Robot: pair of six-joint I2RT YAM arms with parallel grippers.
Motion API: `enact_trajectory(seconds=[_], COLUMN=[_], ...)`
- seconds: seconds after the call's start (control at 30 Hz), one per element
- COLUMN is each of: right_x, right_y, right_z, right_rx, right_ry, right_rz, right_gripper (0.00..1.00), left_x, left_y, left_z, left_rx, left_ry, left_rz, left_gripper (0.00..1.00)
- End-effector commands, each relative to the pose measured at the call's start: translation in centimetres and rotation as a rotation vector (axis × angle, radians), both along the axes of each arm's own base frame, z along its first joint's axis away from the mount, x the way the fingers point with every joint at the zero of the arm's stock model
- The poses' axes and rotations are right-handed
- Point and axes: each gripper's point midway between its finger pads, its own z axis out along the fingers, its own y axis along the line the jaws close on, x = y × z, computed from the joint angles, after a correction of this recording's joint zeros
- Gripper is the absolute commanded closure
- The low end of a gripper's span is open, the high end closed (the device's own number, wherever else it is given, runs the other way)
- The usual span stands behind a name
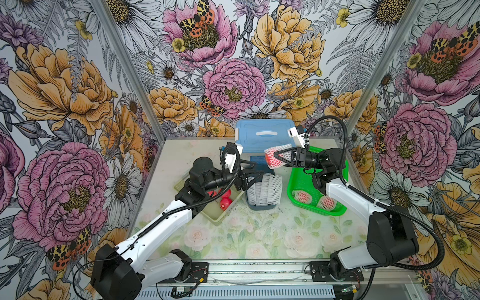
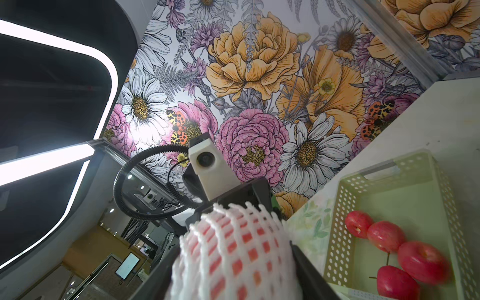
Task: Remove foam nets from apples
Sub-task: Pick up the apple from the basket, then remove the foam net from the apple.
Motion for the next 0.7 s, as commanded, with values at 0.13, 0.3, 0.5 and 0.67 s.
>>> enact_trajectory(seconds=[0.13, 0.3, 0.5, 0.67], right_x=[-1.7, -1.6, -1.4, -1.9], right_y=[0.6, 1.2, 1.7, 1.9], right_z=[1.0, 0.0, -0.6, -0.2], right_rx=[0.000, -0.048, -0.097, -0.093], right_ry=[-0.069, -0.071, -0.071, -0.083], right_rz=[0.046, 0.027, 0.010, 0.018], right_gripper=[0.42, 0.41, 0.41, 0.41], left_x=[0.3, -0.5, -0.8, -0.4], left_y=[0.4, -1.1, -1.9, -2.0], left_z=[1.9, 1.9, 1.6, 1.3], left_rx=[-0.091, -0.065, -0.051, -0.044], left_ry=[0.039, 0.041, 0.046, 0.059], left_rz=[-0.077, -0.140, -0.159, -0.141], left_gripper=[0.40, 0.51, 0.51, 0.51])
